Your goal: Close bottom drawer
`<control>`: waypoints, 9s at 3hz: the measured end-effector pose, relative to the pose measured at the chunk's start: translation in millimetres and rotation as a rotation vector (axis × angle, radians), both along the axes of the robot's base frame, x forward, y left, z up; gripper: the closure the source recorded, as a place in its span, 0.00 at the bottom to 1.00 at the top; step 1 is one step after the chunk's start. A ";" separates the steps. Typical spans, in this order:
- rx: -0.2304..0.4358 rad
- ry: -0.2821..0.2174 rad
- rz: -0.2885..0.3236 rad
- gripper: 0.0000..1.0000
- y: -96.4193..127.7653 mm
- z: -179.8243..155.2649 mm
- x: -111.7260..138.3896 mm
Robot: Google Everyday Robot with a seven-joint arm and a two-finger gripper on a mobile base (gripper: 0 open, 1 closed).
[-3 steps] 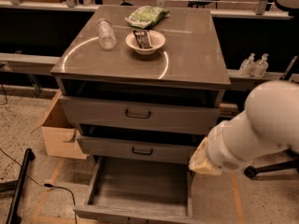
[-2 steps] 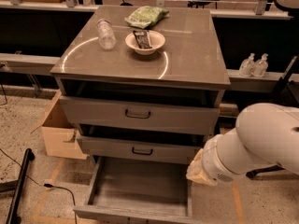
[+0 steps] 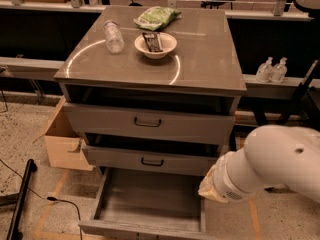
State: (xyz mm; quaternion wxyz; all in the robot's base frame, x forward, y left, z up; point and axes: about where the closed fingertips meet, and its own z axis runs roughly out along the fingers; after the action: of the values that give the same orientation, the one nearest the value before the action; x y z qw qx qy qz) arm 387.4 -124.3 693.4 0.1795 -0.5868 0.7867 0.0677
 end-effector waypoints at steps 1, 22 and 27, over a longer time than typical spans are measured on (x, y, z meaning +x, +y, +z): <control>-0.037 0.062 -0.018 1.00 -13.6 -103.0 -6.3; 0.141 -0.434 -0.176 1.00 31.1 -529.8 186.2; 0.161 -0.399 -0.194 1.00 3.5 -552.7 232.2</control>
Offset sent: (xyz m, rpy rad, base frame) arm 0.0691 -0.0106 -0.3103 -0.0065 -0.0585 0.0025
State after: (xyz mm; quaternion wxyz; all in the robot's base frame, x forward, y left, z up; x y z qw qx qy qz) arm 619.6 -120.8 140.7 0.3834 -0.4941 0.7803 -0.0048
